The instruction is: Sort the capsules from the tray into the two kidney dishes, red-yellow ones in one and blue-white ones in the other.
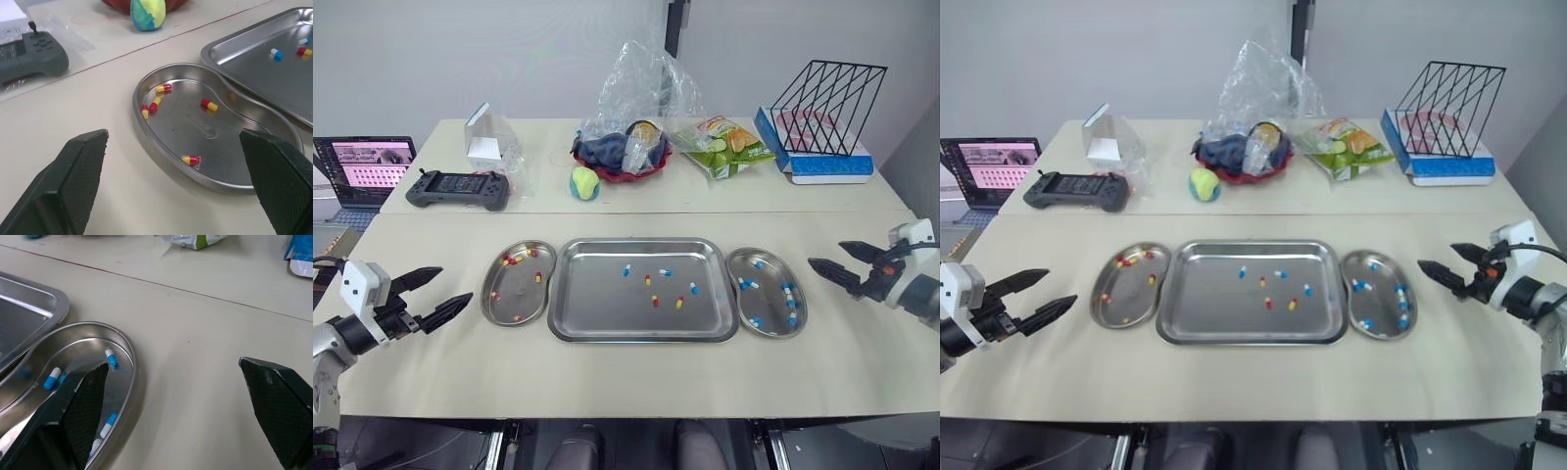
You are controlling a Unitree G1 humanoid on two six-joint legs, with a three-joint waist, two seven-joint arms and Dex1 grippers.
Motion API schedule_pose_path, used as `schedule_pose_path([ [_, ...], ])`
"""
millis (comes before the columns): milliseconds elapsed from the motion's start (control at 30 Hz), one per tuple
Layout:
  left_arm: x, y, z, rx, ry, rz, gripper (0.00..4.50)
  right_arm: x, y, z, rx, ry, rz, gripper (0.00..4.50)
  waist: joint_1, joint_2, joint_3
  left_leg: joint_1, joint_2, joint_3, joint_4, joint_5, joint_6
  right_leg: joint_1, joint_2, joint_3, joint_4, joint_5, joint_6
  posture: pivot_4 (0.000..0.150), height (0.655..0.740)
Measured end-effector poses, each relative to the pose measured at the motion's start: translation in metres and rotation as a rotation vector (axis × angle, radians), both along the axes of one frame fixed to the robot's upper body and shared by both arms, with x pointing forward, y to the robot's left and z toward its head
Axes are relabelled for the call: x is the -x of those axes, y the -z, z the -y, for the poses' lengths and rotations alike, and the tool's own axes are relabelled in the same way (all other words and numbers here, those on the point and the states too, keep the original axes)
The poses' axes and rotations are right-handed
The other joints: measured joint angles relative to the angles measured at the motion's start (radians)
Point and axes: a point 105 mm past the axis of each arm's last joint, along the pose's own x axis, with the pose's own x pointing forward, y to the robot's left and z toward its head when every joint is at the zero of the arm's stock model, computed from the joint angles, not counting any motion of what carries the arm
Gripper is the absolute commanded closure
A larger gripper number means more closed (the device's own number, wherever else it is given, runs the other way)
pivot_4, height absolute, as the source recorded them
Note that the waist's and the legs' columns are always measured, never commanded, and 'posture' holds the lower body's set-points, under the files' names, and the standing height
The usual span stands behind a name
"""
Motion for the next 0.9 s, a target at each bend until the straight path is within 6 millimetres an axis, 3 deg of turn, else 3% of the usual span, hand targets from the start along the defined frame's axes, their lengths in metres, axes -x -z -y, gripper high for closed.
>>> schedule_pose_path([
  [167, -0.007, -0.012, 0.016, -0.008, 0.058, 0.015, 0.00, 0.001, -0.009, -0.008, -0.013, -0.041, 0.024, 0.03, -0.003, 0.000, 0.000, 0.000, 0.000, 0.000, 0.000, 0.000, 0.000, 0.000, 0.000, 0.000, 0.000, 0.000, 0.000, 0.150, 0.7400],
  [433, -0.012, -0.015, 0.027, -0.002, 0.105, 0.002, 0.00, 0.007, -0.010, -0.017, -0.002, -0.071, 0.013, 0.03, -0.004, 0.000, 0.000, 0.000, 0.000, 0.000, 0.000, 0.000, 0.000, 0.000, 0.000, 0.000, 0.000, 0.000, 0.000, 0.150, 0.7400],
  [633, -0.015, -0.016, 0.034, -0.010, 0.142, -0.005, 0.00, 0.013, -0.021, -0.038, -0.018, -0.150, 0.021, 0.03, -0.004, 0.000, 0.000, 0.000, 0.000, 0.000, 0.000, 0.000, 0.000, 0.000, 0.000, 0.000, 0.000, 0.000, 0.000, 0.150, 0.7400],
  [900, -0.014, -0.017, 0.037, -0.012, 0.160, -0.018, 0.00, 0.017, -0.028, -0.114, 0.017, -0.410, 0.016, 0.03, -0.007, 0.000, 0.000, 0.000, 0.000, -0.001, 0.000, 0.000, 0.000, 0.000, 0.000, 0.000, 0.000, 0.000, 0.000, 0.150, 0.7400],
])
